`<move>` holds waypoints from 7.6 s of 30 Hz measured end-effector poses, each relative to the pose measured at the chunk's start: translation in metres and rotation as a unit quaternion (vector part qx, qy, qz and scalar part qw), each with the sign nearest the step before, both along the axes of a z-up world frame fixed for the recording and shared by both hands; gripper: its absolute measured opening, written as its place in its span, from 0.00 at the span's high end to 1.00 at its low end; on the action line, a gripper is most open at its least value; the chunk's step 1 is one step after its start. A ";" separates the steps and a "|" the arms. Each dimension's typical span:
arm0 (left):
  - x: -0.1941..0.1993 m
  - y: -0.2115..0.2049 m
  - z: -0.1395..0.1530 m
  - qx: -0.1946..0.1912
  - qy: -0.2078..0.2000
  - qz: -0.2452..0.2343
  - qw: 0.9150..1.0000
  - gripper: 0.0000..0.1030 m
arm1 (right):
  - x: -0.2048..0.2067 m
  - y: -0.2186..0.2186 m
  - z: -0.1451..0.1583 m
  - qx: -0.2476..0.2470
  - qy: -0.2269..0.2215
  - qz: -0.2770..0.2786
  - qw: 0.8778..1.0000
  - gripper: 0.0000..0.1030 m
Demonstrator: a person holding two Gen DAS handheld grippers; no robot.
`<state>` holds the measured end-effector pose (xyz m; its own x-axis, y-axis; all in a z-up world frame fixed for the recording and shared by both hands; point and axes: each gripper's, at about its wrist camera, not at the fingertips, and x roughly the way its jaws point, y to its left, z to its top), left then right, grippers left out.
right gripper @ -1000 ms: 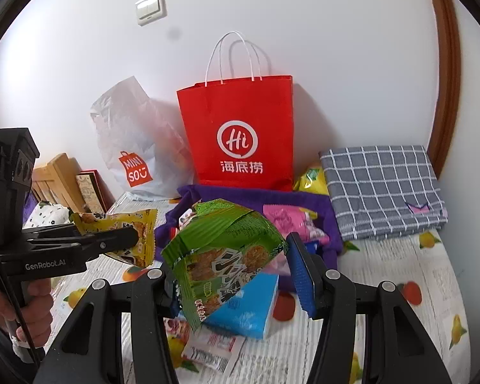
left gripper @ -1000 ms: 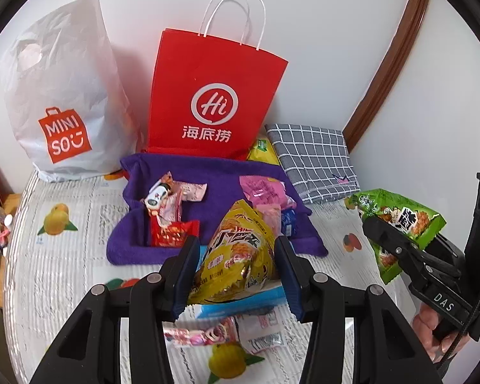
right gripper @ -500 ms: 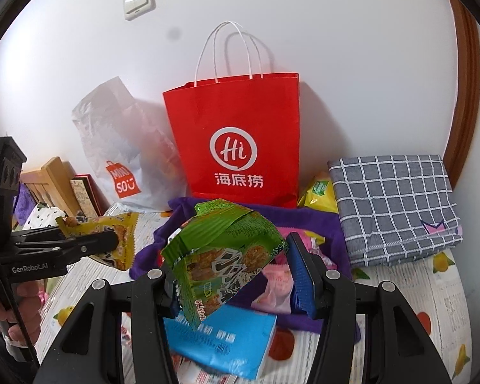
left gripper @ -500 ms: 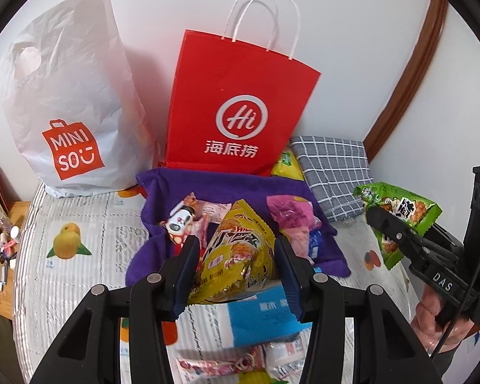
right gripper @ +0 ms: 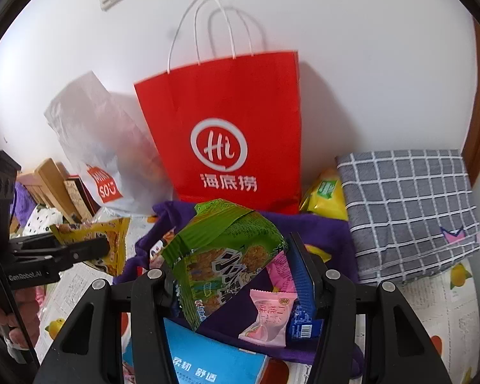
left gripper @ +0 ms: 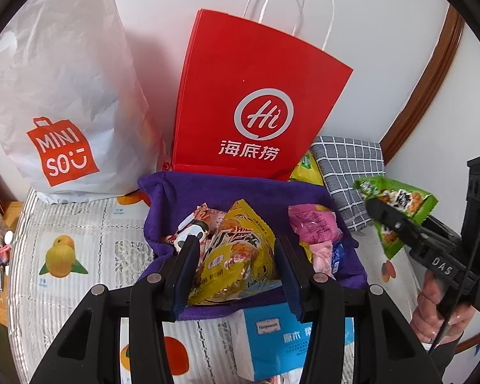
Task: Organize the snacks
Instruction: 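Lower both held bags onto the purple towel and open both tools, then withdraw both open tools from the towel back toward the remaining packets, then grasp the white-and-red packet in front of the tissue box with the right tool, then grasp the pink bear candy stick with the left tool while the right tool holds its packet, then carry the candy stick and white-and-red packet in both tools toward the purple towel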
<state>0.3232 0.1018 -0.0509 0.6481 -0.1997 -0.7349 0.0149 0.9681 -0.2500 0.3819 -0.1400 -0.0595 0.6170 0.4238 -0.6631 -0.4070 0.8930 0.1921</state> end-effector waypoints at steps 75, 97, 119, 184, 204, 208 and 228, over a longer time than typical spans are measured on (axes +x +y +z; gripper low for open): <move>0.011 -0.011 -0.050 0.055 0.067 -0.011 0.996 0.41 | 0.038 0.039 -0.100 -0.087 0.104 0.053 0.989 0.30; -0.094 0.001 -0.030 0.023 0.050 0.000 0.998 0.41 | -0.098 -0.018 -0.034 -0.023 0.075 0.001 0.997 0.36; -0.156 0.027 -0.056 0.006 0.053 0.008 0.999 0.41 | -0.158 -0.002 -0.131 0.036 0.207 -0.027 0.977 0.30; -0.148 -0.074 -0.121 0.080 0.108 -0.140 0.981 0.43 | -0.207 -0.056 -0.111 -0.019 0.094 -0.047 0.994 0.42; -0.186 -0.079 -0.096 0.071 0.074 -0.092 0.991 0.79 | -0.239 -0.066 -0.090 -0.026 0.082 -0.050 0.995 0.42; -0.197 -0.081 -0.082 0.057 0.061 -0.090 0.992 0.79 | -0.246 -0.068 -0.081 -0.026 0.082 -0.054 0.995 0.42; -0.222 -0.087 -0.022 0.040 0.015 -0.061 0.997 0.79 | -0.253 -0.065 -0.029 -0.023 0.057 -0.044 0.997 0.42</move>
<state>0.1013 0.0147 -0.0728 0.5996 -0.2153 -0.7708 0.1265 0.9765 -0.1744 0.1288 -0.2052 -0.0880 0.5693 0.3387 -0.7491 -0.3052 0.9332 0.1900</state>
